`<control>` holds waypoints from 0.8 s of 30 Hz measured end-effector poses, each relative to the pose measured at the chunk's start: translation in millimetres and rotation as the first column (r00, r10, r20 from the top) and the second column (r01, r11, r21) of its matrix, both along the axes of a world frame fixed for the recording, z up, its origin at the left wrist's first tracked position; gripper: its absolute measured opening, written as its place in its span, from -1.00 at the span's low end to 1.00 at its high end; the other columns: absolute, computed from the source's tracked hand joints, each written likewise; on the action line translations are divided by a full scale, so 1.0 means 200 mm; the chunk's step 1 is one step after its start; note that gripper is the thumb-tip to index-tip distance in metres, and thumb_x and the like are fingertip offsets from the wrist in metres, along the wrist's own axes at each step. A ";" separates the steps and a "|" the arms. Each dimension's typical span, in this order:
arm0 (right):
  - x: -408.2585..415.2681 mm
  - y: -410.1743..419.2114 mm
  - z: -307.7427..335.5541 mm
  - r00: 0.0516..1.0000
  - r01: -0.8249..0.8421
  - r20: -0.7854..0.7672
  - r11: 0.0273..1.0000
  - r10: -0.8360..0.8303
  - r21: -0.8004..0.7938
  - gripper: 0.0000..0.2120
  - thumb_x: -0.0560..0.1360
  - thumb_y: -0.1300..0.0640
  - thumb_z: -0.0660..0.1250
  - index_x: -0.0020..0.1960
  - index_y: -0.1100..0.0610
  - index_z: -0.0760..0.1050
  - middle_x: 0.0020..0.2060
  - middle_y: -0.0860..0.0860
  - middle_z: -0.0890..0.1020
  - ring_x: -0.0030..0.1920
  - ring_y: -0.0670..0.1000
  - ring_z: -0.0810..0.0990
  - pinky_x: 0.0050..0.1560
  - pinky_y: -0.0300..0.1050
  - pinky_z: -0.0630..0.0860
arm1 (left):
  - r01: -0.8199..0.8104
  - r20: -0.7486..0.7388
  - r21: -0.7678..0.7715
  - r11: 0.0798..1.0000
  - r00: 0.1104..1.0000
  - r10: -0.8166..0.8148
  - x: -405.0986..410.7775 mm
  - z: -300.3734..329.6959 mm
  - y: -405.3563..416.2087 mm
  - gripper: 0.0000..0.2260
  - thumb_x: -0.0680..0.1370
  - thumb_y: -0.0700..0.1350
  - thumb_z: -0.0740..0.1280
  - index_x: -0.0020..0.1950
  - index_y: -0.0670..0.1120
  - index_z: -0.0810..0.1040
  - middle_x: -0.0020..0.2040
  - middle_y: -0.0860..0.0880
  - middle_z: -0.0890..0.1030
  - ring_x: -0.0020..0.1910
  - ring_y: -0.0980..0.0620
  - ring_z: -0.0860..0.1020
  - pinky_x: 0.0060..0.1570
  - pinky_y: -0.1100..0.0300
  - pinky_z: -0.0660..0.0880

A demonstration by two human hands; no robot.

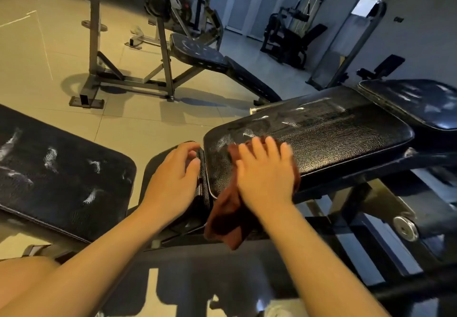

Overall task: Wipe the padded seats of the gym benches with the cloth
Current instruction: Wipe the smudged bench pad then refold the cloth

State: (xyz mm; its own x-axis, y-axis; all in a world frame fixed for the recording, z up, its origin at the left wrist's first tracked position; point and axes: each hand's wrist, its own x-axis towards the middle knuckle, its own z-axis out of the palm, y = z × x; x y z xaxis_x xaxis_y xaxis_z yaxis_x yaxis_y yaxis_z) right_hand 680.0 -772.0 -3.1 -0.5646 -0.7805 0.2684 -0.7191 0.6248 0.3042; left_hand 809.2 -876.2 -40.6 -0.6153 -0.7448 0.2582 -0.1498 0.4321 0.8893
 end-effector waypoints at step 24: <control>0.05 0.07 -0.09 0.992 -0.125 0.026 0.991 0.126 -0.043 -0.57 0.58 -0.02 0.00 0.20 0.09 0.57 0.21 0.08 0.60 0.31 0.13 0.49 0.40 0.13 0.31 | 0.079 0.073 -0.043 0.996 0.994 -0.076 -0.07 -0.03 0.10 -0.67 0.66 -0.10 0.14 0.42 0.03 0.37 0.33 -0.01 0.47 0.28 0.07 0.44 0.17 0.18 0.35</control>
State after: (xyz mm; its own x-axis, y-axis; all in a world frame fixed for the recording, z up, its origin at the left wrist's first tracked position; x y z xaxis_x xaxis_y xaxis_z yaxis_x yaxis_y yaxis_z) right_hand 689.6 -757.5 -20.8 -0.4710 -0.8341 0.2873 -0.8005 0.5409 0.2581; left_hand 795.6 -855.5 -45.7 -0.6885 -0.6828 0.2446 -0.1763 0.4846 0.8568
